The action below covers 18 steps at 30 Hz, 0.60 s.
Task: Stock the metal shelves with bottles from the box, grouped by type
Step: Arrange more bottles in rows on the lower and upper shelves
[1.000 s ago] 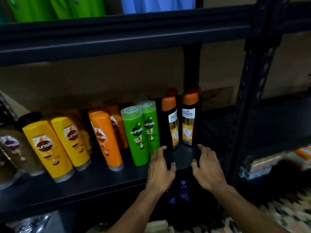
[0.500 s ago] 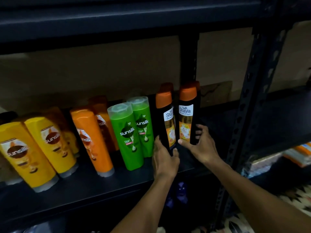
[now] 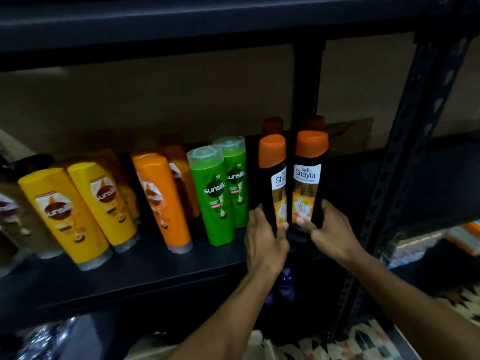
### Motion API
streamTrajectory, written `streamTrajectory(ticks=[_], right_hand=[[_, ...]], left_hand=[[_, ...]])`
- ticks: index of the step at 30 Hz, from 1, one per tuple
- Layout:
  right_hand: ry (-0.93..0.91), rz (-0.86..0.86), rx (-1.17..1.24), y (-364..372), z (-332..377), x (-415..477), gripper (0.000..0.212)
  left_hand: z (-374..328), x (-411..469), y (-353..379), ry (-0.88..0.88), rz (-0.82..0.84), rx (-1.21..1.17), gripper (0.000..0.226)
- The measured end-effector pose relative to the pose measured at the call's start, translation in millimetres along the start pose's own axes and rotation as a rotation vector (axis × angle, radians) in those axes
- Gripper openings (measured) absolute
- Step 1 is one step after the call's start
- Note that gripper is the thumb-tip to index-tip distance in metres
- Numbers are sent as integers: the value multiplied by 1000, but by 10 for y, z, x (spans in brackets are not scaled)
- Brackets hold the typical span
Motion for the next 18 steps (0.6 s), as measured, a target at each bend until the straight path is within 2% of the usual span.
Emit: streamTrajectory(ticks=[5, 9, 11, 15, 18], right_hand=[[-88, 73, 32, 132, 316, -358, 48], [-113, 131, 115, 491, 604, -473, 48], [-112, 172, 150, 705, 710, -472, 48], [-61, 224, 184, 1010, 789, -403, 61], [-34, 242, 215, 1123, 830, -337, 59]], left_hand=[[215, -367, -568, 40, 9, -8, 54], [471, -470, -1082, 48, -4, -10, 60], [611, -448, -1288, 27, -15, 1, 63], [840, -329, -1549, -23, 4, -4, 53], [898, -238, -1606, -25, 28, 1, 52]])
Point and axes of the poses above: each hand's wrist, its own x-axis towards the middle knuckle, its own y-axis out of the palm, z = x × y, the point moved 6 cm from there along x, towards the middle knuckle, and after that the axes turned 6 degrees about -y, right-handed, at the moved point
